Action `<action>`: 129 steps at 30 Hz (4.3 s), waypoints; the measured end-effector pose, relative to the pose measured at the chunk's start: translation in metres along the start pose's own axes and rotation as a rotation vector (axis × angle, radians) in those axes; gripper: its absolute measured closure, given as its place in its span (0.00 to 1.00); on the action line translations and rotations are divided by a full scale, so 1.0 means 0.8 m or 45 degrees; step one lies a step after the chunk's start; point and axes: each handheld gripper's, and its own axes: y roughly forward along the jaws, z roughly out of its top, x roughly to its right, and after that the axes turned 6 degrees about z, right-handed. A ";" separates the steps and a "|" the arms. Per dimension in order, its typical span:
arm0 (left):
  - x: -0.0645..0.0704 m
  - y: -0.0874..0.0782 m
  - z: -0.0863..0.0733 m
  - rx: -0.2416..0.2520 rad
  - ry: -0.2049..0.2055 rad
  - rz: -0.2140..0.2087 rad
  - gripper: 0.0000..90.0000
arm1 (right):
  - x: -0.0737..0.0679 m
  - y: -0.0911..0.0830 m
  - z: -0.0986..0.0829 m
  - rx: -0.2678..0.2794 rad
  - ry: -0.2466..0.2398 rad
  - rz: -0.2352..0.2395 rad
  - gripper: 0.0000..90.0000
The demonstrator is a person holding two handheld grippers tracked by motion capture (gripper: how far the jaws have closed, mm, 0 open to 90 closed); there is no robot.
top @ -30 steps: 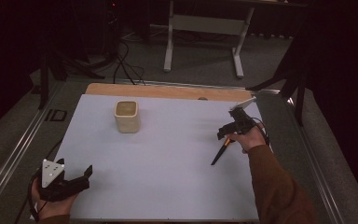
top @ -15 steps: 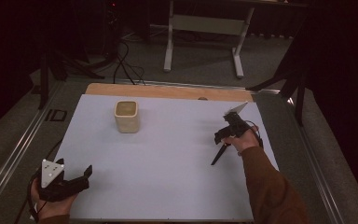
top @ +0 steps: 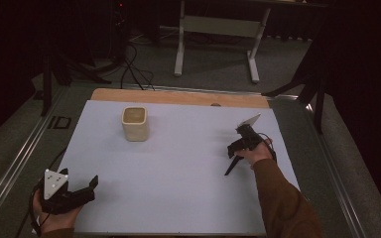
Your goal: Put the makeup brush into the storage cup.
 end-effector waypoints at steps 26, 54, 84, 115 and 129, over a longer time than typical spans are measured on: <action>0.000 0.000 0.000 0.000 -0.001 0.000 0.06 | -0.007 0.008 -0.007 -0.057 -0.228 -0.128 0.82; 0.004 0.001 0.000 -0.002 0.022 -0.038 0.06 | -0.032 -0.039 -0.039 0.045 -0.667 0.043 0.83; 0.019 0.003 0.004 0.014 0.079 -0.215 0.06 | -0.076 -0.058 -0.070 0.102 -1.072 0.120 0.83; 0.039 0.005 0.007 0.019 0.132 -0.354 0.08 | -0.110 -0.072 -0.075 0.129 -1.310 0.171 0.83; 0.050 0.008 0.012 0.030 0.161 -0.404 0.09 | -0.122 -0.077 -0.077 0.137 -1.378 0.180 0.83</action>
